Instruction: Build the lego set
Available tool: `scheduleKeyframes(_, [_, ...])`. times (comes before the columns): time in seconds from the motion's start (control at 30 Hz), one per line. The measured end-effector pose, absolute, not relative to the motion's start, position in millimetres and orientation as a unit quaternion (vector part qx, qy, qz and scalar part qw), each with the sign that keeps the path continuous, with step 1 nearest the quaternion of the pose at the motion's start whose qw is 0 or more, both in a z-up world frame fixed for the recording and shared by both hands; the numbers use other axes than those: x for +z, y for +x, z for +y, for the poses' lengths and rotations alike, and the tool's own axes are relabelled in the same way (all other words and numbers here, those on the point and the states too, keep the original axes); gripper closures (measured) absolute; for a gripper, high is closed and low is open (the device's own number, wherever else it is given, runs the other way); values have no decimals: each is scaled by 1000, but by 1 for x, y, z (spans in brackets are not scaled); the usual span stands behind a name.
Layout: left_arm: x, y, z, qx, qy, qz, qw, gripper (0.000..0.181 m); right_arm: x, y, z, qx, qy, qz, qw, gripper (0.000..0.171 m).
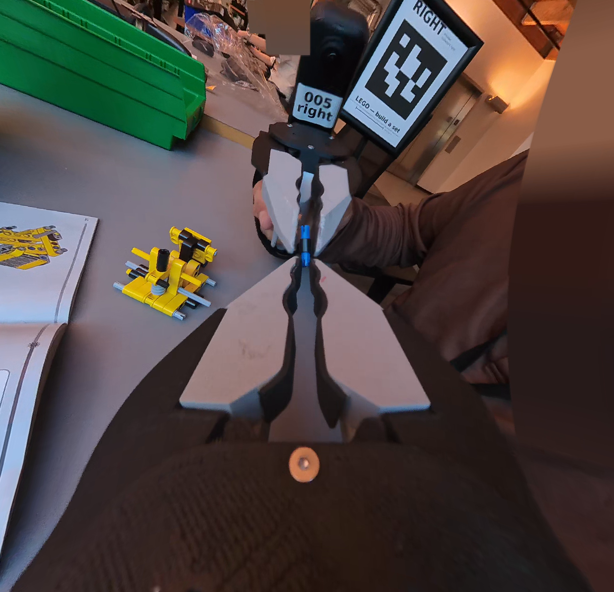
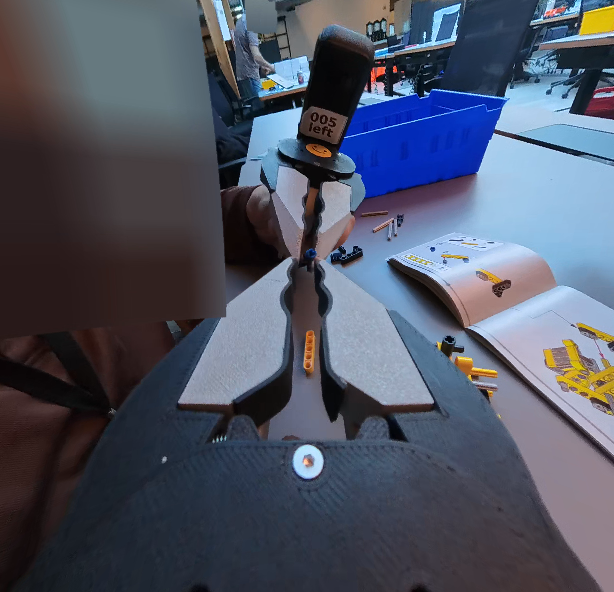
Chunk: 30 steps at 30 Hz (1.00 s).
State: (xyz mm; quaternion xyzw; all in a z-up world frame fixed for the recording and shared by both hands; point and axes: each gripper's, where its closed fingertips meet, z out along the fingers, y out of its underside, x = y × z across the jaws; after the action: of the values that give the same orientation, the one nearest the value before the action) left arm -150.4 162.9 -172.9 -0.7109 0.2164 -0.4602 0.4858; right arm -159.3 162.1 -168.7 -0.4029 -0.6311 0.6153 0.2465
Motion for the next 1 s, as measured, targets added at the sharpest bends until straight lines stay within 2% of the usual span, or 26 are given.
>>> scheduleKeyframes(0.37, [-178, -145, 163, -469, -716, 214, 471, 179, -168, -161, 160, 610, -413, -633, 238, 167])
scheduleKeyframes(0.73, [-208, -138, 165, -430, -765, 228, 422, 178, -196, -159, 158, 551, -443, -674, 214, 168])
scheduleKeyframes(0.9, [-222, -142, 157, -430, -791, 232, 369, 160, -214, -154, 161, 521, -455, -694, 199, 168])
scheduleKeyframes(1.0, [-235, -148, 157, -354, -815, 272, 370, 156, -231, -149, 158, 497, -458, -716, 176, 167])
